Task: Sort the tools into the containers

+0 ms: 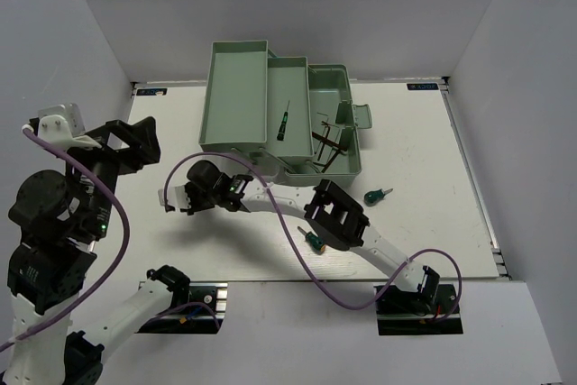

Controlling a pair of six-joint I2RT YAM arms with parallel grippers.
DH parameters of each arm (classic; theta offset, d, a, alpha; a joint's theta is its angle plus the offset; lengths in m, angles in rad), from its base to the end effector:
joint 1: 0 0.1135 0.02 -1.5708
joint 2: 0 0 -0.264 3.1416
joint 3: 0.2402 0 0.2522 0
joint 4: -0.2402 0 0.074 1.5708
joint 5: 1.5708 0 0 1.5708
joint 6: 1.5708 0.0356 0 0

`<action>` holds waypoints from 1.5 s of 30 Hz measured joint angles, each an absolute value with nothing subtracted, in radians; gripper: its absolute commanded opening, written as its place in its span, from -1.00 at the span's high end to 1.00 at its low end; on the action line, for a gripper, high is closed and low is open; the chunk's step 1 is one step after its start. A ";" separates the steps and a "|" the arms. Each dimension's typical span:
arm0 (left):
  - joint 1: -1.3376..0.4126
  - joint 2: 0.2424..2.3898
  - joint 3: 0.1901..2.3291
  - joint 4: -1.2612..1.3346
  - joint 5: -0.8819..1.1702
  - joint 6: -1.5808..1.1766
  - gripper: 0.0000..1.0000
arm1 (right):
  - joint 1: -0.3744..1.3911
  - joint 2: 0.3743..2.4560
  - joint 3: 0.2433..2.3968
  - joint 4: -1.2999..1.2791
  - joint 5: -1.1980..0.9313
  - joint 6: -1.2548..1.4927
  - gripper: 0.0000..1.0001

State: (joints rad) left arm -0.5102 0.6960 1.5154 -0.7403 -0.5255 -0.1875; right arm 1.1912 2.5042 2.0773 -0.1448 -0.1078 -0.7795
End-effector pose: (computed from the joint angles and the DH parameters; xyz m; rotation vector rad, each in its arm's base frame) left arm 0.0482 -0.0065 0.5110 -0.1830 1.4935 -0.1693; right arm 0.2084 0.5327 0.1646 -1.8345 1.1400 0.3548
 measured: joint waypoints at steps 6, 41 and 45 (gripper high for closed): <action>-0.516 0.696 1.514 -0.751 -0.542 -0.187 -0.98 | 1.190 2.504 2.031 -0.054 -0.144 -0.741 0.96; -0.569 0.673 1.495 -0.781 -0.588 -0.223 -0.98 | 1.188 2.439 1.886 -0.027 -0.130 -0.779 1.00; -0.572 0.661 1.494 -0.781 -0.588 -0.230 -0.98 | 1.186 2.379 1.822 -0.044 -0.137 -0.765 1.00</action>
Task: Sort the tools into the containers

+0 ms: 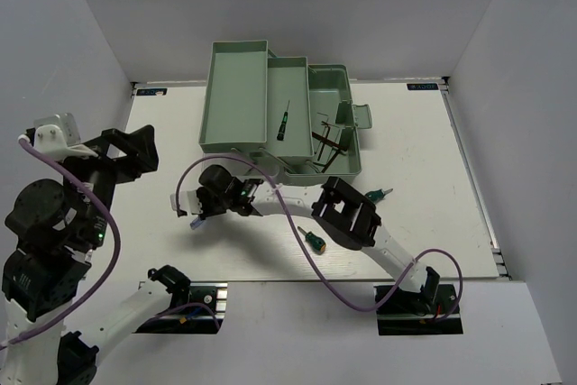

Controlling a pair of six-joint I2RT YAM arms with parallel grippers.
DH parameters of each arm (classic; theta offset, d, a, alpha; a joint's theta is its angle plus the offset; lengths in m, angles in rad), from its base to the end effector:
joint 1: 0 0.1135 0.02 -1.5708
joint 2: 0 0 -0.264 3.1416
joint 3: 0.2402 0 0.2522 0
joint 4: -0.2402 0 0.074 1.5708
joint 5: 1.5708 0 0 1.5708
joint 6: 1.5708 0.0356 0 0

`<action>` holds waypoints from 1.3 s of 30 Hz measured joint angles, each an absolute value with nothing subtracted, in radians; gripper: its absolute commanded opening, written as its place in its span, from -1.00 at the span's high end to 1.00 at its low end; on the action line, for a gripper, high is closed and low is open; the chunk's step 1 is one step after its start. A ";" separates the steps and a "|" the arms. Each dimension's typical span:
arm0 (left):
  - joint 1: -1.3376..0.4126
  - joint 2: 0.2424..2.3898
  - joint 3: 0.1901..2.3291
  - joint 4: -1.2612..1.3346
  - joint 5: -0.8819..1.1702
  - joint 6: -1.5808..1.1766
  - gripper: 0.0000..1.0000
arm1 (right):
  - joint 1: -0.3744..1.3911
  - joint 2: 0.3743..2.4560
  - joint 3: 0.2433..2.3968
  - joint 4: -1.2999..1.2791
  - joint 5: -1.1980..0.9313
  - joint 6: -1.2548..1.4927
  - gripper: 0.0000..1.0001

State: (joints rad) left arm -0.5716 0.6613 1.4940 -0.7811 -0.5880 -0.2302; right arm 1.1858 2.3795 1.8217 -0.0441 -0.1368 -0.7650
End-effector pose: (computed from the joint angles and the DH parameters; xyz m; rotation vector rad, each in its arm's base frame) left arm 0.0406 -0.0026 0.5026 -0.2105 1.5164 -0.1928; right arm 0.1985 0.5029 0.1551 -1.8583 1.1634 0.3876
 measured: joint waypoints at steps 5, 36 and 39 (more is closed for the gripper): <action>-0.572 0.638 1.494 -0.781 -0.588 -0.249 -0.98 | 1.182 2.378 1.862 -0.067 -0.128 -0.733 0.24; -0.572 0.569 1.446 -0.809 -0.593 -0.323 -0.98 | 1.161 2.419 1.982 -0.372 -0.473 -0.924 -0.20; -0.572 0.570 1.446 -0.808 -0.593 -0.324 -0.98 | 1.167 2.428 1.985 -0.371 -0.476 -0.924 -0.20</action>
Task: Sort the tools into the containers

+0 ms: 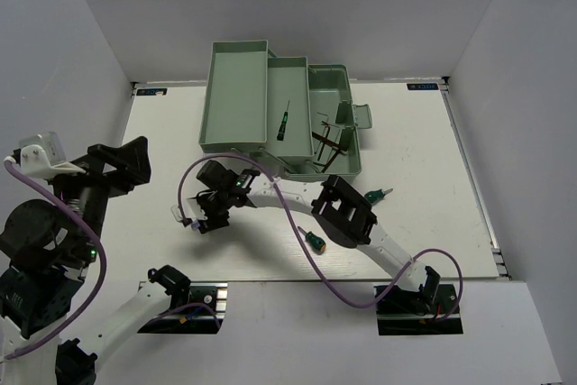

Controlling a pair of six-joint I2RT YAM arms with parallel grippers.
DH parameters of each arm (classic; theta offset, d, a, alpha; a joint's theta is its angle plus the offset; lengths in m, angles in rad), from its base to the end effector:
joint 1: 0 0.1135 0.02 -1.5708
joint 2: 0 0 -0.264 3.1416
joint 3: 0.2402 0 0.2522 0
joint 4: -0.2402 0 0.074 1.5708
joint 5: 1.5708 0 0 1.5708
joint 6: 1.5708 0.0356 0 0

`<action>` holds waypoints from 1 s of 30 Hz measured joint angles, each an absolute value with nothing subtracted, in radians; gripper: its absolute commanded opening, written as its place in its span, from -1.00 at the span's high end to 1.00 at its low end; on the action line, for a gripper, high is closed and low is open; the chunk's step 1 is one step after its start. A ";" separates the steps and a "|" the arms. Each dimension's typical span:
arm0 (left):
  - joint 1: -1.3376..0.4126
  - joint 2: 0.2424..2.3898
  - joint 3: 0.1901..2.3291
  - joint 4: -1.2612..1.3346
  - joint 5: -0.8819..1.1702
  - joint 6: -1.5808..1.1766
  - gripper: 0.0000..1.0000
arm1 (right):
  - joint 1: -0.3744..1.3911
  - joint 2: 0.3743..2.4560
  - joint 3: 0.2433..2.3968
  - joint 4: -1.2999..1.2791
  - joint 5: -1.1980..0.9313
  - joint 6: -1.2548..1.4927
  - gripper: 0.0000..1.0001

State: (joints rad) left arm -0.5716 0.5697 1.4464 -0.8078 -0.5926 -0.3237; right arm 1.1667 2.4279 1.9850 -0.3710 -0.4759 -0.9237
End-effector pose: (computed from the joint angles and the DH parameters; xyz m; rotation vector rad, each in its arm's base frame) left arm 0.0205 0.0105 0.4897 -0.2902 1.4918 -0.2723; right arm 0.1970 0.5021 0.1588 -2.1576 0.9881 0.6825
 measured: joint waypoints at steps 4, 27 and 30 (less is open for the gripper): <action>-0.572 0.577 1.446 -0.807 -0.593 -0.323 -0.98 | 1.171 2.438 2.006 -0.374 -0.476 -0.925 -0.20; -0.572 0.597 1.446 -0.798 -0.591 -0.323 -0.98 | 1.172 2.414 2.003 -0.612 -0.539 -1.087 0.16; -0.572 0.597 1.446 -0.792 -0.588 -0.323 -0.98 | 1.173 2.397 1.981 -0.617 -0.509 -1.094 0.19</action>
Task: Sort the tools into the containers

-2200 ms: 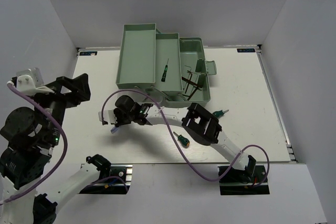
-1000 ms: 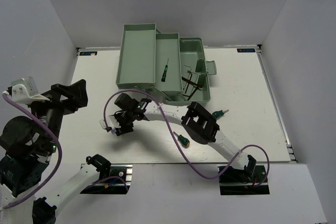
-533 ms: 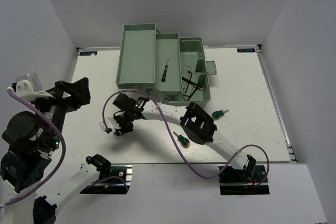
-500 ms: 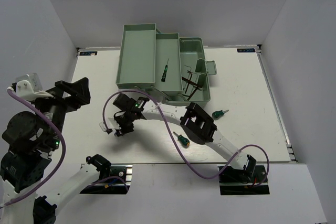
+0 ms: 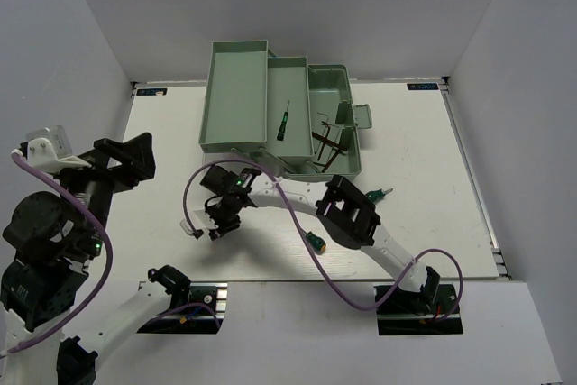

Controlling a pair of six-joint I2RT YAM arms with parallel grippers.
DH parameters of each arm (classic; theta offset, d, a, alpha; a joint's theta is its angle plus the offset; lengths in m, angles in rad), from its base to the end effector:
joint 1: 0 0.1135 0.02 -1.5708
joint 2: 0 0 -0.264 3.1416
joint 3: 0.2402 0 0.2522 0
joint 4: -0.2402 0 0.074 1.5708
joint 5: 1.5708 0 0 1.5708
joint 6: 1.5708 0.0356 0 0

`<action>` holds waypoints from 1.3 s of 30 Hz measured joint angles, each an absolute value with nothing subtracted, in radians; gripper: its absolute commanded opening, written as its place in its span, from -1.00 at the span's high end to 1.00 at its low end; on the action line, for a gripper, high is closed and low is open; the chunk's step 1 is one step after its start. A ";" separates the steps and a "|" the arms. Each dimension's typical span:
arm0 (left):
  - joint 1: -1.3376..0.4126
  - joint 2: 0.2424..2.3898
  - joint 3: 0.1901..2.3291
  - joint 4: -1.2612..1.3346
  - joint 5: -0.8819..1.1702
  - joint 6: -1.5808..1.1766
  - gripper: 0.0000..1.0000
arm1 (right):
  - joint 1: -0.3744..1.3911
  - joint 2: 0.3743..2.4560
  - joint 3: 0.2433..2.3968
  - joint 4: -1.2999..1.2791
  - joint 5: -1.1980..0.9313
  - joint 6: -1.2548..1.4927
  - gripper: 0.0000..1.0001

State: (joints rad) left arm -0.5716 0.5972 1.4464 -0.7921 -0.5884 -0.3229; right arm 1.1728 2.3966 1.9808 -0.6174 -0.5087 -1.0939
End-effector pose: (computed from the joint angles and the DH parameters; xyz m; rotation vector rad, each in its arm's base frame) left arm 0.0291 0.0048 0.4914 -0.2829 1.5029 -0.2690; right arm 0.1841 0.4826 0.1582 -2.3817 0.9127 0.6885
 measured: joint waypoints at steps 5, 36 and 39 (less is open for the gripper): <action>-0.572 0.597 1.441 -0.780 -0.577 -0.323 -0.98 | 1.175 2.376 1.958 -0.645 -0.464 -1.116 0.34; -0.572 0.669 1.291 -0.678 -0.358 -0.369 -0.98 | 1.016 1.952 1.610 -0.833 -0.613 -0.774 1.00; -0.572 0.692 1.290 -0.650 -0.331 -0.364 -0.98 | 0.945 1.805 1.640 -0.806 -0.665 -0.683 1.00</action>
